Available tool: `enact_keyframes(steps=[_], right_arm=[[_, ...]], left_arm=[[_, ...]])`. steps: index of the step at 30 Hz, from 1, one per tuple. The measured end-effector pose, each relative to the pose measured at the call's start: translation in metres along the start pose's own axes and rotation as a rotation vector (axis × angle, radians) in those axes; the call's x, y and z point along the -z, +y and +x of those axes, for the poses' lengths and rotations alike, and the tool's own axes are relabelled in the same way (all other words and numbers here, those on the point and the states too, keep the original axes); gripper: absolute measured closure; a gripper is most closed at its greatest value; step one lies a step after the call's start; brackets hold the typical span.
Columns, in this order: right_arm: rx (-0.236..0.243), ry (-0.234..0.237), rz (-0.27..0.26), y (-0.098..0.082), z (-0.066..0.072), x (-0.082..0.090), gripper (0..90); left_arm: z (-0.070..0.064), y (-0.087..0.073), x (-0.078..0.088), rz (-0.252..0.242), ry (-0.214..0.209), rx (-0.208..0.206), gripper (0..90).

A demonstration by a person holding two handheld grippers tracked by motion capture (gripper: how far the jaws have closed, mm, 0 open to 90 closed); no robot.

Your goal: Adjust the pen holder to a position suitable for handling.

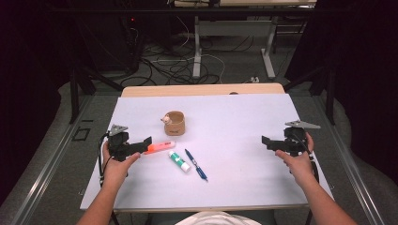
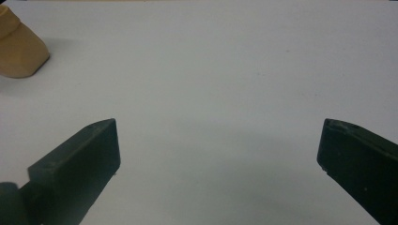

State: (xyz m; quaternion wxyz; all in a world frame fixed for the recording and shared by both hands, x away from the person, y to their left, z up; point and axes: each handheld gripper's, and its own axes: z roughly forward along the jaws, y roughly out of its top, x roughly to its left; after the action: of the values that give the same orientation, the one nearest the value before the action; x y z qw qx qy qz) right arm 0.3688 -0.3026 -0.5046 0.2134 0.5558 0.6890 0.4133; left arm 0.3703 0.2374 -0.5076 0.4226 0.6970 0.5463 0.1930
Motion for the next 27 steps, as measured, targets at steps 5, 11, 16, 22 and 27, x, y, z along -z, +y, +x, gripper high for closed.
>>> enact_keyframes(steps=[5, 11, 16, 22, 27], right_arm=[[0.009, -0.017, 0.003, -0.002, -0.001, 0.000, 0.0], [-0.008, -0.026, 0.014, -0.005, -0.002, -0.002, 2.5], [-0.006, -0.016, 0.006, -0.004, -0.003, 0.000, 14.8], [-0.030, 0.007, 0.011, -0.005, -0.004, 0.000, 15.7], [-0.024, 0.005, 0.005, -0.005, -0.004, 0.000, 16.0]], left_arm=[[-0.005, 0.002, -0.001, 0.006, -0.018, 0.008, 0.4], [-0.009, 0.012, 0.001, 0.003, -0.014, 0.017, 3.0], [-0.015, 0.022, 0.001, 0.000, 0.017, -0.023, 15.5], [-0.020, 0.037, -0.008, -0.016, 0.024, -0.022, 17.6], [-0.022, 0.050, -0.016, -0.035, 0.028, 0.000, 25.1]])
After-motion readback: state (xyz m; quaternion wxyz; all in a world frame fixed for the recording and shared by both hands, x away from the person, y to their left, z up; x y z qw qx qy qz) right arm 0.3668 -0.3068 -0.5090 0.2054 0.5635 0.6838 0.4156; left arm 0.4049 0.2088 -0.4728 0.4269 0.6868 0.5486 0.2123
